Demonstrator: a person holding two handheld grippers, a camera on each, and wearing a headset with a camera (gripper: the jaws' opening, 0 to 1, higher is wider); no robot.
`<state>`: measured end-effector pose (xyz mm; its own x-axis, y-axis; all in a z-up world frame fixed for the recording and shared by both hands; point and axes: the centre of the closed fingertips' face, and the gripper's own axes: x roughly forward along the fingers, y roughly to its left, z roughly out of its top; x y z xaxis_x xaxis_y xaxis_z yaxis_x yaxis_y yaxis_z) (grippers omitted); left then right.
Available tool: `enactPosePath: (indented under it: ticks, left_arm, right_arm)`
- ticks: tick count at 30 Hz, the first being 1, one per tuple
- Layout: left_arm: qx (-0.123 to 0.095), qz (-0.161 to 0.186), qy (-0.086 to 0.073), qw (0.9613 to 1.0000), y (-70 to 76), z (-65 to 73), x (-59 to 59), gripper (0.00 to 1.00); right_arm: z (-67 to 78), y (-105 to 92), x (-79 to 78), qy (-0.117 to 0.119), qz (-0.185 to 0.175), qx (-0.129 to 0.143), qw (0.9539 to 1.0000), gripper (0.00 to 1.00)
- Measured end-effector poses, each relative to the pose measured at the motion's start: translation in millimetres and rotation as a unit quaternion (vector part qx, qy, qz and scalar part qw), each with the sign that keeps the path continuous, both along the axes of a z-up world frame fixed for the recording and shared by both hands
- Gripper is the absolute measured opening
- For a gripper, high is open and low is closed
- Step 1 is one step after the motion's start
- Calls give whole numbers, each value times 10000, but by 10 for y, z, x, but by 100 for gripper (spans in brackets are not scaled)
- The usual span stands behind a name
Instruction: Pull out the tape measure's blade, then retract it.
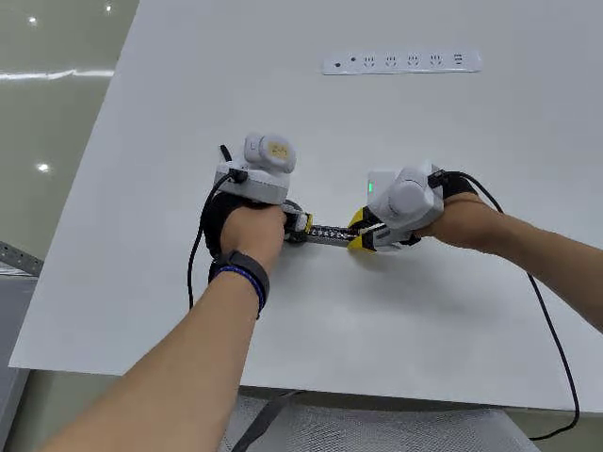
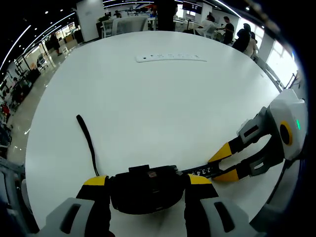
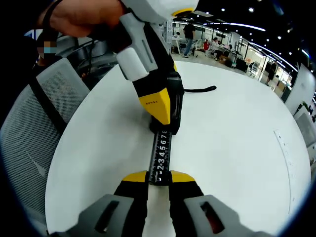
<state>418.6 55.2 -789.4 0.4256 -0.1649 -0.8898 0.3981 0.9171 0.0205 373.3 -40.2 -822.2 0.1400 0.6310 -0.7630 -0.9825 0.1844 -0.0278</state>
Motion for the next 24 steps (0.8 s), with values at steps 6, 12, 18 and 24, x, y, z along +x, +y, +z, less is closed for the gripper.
enactPosePath:
  ticks: [6,12,18,24]
  left_arm:
    - [-3,7,-4,10000,-6,-8,11,57]
    - [-7,10,-5,10000,-7,-17,17,57]
    - [6,-3,-23,10000,-4,-21,19,57]
    - [16,-6,-43,10000,-1,-18,7,57]
  right_arm:
    - [22,85,8,-13,29,37,10000,14]
    - [23,125,28,-18,55,50,10000,14]
    - [21,173,48,-33,68,65,10000,14]
    - [11,220,67,-30,49,91,9999,14]
